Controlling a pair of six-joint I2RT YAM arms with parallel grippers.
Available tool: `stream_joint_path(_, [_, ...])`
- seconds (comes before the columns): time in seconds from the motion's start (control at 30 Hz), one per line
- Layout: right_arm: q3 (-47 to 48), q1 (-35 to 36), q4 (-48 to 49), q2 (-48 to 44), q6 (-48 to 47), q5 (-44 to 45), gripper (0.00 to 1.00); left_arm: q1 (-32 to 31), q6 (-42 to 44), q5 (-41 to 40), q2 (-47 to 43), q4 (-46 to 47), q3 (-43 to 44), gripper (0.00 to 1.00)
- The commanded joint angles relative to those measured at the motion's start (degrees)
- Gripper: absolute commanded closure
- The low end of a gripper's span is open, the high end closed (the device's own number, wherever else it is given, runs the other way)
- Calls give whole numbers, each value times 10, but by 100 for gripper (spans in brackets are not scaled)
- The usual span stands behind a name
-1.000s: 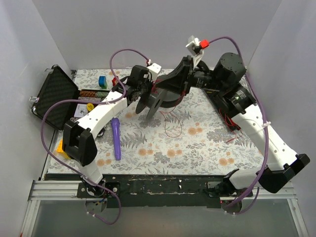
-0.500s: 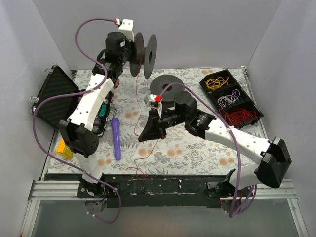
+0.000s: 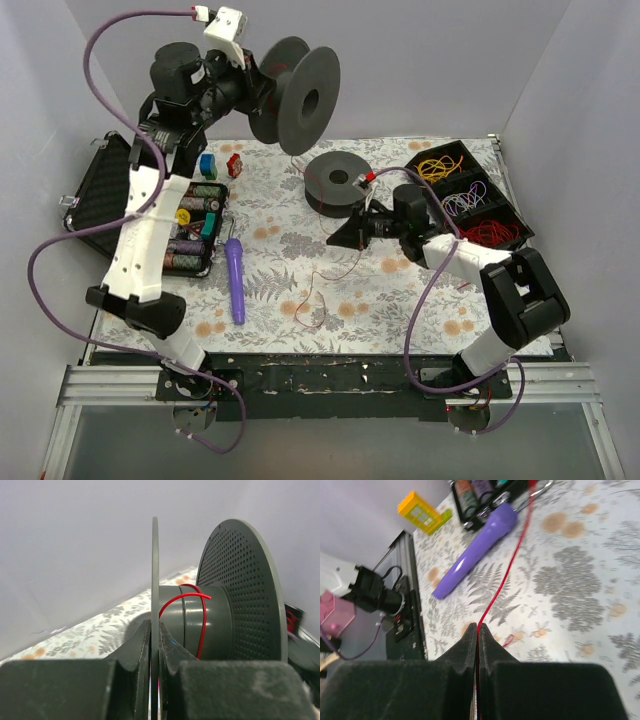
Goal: Wrap the cables
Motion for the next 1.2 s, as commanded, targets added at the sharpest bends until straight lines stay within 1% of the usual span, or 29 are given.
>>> stream_joint_path(0.0, [20, -65, 67, 11, 27, 29, 99, -4, 76, 186, -82, -99, -8, 100])
stream_joint_path(0.03, [25, -87, 61, 10, 33, 34, 99, -4, 107, 236, -90, -128, -20, 100])
stream_joint_path(0.07, [29, -111, 59, 6, 39, 38, 99, -4, 144, 265, -102, -161, -33, 100])
stream_joint_path(0.1, [31, -136, 60, 3, 48, 38, 99, -4, 175, 280, -110, -192, -49, 100])
stream_joint_path(0.17, [43, -168, 54, -12, 56, 28, 99, -4, 223, 285, -124, -232, -86, 100])
stream_joint_path(0.2, [51, -174, 37, -21, 43, 22, 99, -4, 250, 280, -128, -248, -108, 100])
stream_joint_path(0.23, [66, -176, 1, -28, 20, 18, 99, -4, 272, 271, -134, -260, -131, 100])
stream_joint_path(0.3, [105, -175, -86, -41, -36, 19, 99, -6, 304, 237, -143, -256, -197, 100])
stream_joint_path(0.37, [142, -173, -159, -55, -72, 11, 99, -13, 325, 192, -149, -231, -256, 100])
stream_joint_path(0.43, [167, -170, -233, -74, -106, 18, 99, -29, 332, 131, -152, -186, -313, 100])
stream_joint_path(0.53, [202, -160, -313, -99, -125, 22, 99, -69, 323, 43, -147, -118, -378, 100])
stream_joint_path(0.6, [222, -140, -331, -108, -112, 9, 99, -97, 307, -15, -135, -77, -404, 100])
stream_joint_path(0.7, [261, -98, -358, -112, -92, 2, 99, -109, 248, -69, -112, -31, -404, 100])
stream_joint_path(0.77, [276, -62, -353, -114, -66, 7, 99, -109, 210, -102, -105, 4, -403, 100])
stream_joint_path(0.83, [269, -21, -301, -116, -18, 3, 99, -109, 175, -134, -105, 43, -413, 100])
stream_joint_path(0.87, [268, 3, -258, -113, -2, -2, 99, -108, 161, -142, -105, 58, -415, 100])
stream_joint_path(0.97, [279, 69, -220, -96, 10, 7, 99, -107, 114, -161, -105, 95, -410, 100])
stream_joint_path(1.03, [296, 105, -230, -78, -13, 26, 99, -103, 86, -165, -104, 112, -398, 100])
stream_joint_path(1.13, [307, 141, -251, -61, -68, 64, 99, -93, 43, -157, -103, 126, -368, 100])
stream_joint_path(1.17, [305, 149, -253, -53, -85, 68, 96, -88, 29, -151, -102, 127, -354, 100])
